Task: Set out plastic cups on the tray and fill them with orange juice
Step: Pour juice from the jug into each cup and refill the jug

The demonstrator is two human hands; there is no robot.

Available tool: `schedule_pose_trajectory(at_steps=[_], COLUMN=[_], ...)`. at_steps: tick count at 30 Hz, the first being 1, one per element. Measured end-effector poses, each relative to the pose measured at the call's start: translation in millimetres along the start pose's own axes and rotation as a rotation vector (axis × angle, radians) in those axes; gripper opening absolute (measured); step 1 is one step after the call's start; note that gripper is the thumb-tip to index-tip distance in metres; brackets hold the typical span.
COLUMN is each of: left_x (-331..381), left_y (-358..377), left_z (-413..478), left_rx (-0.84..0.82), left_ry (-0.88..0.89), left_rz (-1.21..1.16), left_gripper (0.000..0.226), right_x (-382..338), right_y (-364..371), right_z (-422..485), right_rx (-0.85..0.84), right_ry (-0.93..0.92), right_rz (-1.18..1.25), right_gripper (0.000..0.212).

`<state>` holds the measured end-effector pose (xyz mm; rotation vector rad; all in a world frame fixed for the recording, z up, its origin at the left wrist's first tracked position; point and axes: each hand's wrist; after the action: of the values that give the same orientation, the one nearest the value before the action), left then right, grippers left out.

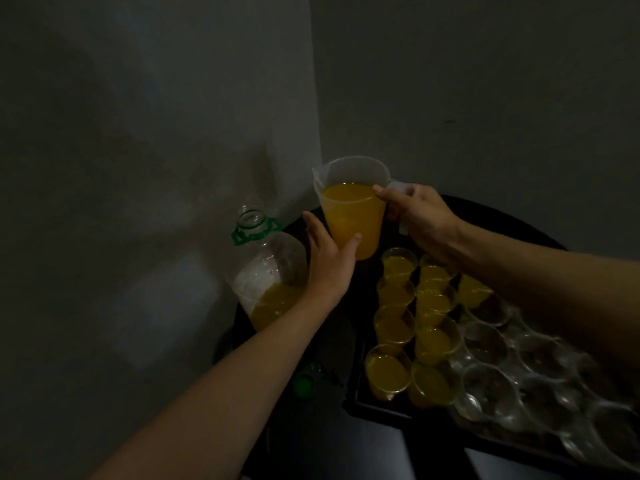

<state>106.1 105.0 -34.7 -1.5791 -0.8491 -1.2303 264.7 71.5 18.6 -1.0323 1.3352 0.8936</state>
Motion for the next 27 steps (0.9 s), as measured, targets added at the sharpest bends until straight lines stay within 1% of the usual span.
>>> schedule_pose_trajectory(at_steps=[1,2,3,4,5,6,9,10,11,13,15,16,17,19,20,21,24,27], left_x=[6.1,14.2,21.5,27.2,31.2,34.2,49.1,53.6,56.7,64.4,72.5,75.0,77.4,78.1,78.9,80.9,84.1,86.0], left_y=[-0.8,-1.0,-0.3,1.2,4.1,8.4,22.1,26.3,30.4,37.0,43.5,47.2,51.7,62.5,68.0,73.0,89.2,106.4], left_z=[0.0,-1.6,-3.7,-6.9,-9.8,-14.1,-39.4,-48.1,-55.8,-70.0,-82.9,-89.0,-95.2,-105.3,-111.2,-118.5,-134.3,-145.7], left_rx=[-0.017,-0.041,-0.064,-0.089,-0.111,-0.127,-0.168,-0.184,-0.206,-0.257,-0.301,-0.313,-0.318,-0.319,-0.322,-0.333,-0.367,-0.394], left_ry=[-0.011,-0.023,-0.038,-0.043,-0.035,-0.023,-0.01,-0.003,0.006,0.028,0.034,0.032,0.031,0.026,0.022,0.023,0.023,0.001], left_rz=[-0.04,-0.08,-0.117,-0.141,-0.151,-0.161,-0.225,-0.239,-0.243,-0.24,-0.243,-0.251,-0.261,-0.274,-0.281,-0.294,-0.318,-0.325], left_gripper=[0.098,0.1,0.102,0.105,0.105,0.101,0.084,0.081,0.079,0.078,0.074,0.073,0.073,0.075,0.075,0.073,0.071,0.081], right_x=[-6.9,-13.9,-21.0,-28.3,-34.3,-37.5,-46.9,-48.9,-50.8,-55.9,-56.7,-57.0,-60.5,-68.2,-69.5,-68.7,-70.2,-74.0], right_y=[-6.6,-13.1,-19.1,-24.7,-30.9,-36.8,-50.6,-55.9,-61.8,-72.1,-84.2,-90.4,-94.5,-99.8,-104.4,-110.3,-126.8,-141.3], right_z=[-6.8,-14.0,-22.1,-32.7,-41.9,-49.4,-74.0,-82.0,-89.4,-105.5,-120.6,-127.7,-136.2,-154.2,-161.4,-167.3,-183.6,-197.2], right_rx=[-0.001,0.002,0.009,0.012,0.018,0.03,0.051,0.042,0.053,0.101,0.111,0.121,0.13,0.15,0.134,0.126,0.156,0.194], right_ry=[-0.003,-0.011,-0.012,-0.009,-0.004,0.002,0.022,0.019,0.024,0.038,0.043,0.04,0.05,0.075,0.082,0.089,0.088,0.116], right_rz=[-0.012,-0.025,-0.045,-0.067,-0.083,-0.088,-0.11,-0.111,-0.115,-0.131,-0.132,-0.135,-0.14,-0.128,-0.122,-0.126,-0.181,-0.255], right_gripper=[0.034,0.046,0.066,0.076,0.077,0.073,0.051,0.047,0.049,0.069,0.088,0.088,0.08,0.047,0.035,0.033,0.04,0.044])
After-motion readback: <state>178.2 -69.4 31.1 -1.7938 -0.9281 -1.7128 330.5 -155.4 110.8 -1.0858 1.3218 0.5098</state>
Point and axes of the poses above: each hand's wrist, its own z-axis towards the middle knuckle, its own y-axis out of the palm, x = y × z, and after that the axes turned 6 degrees about -z, right-handed
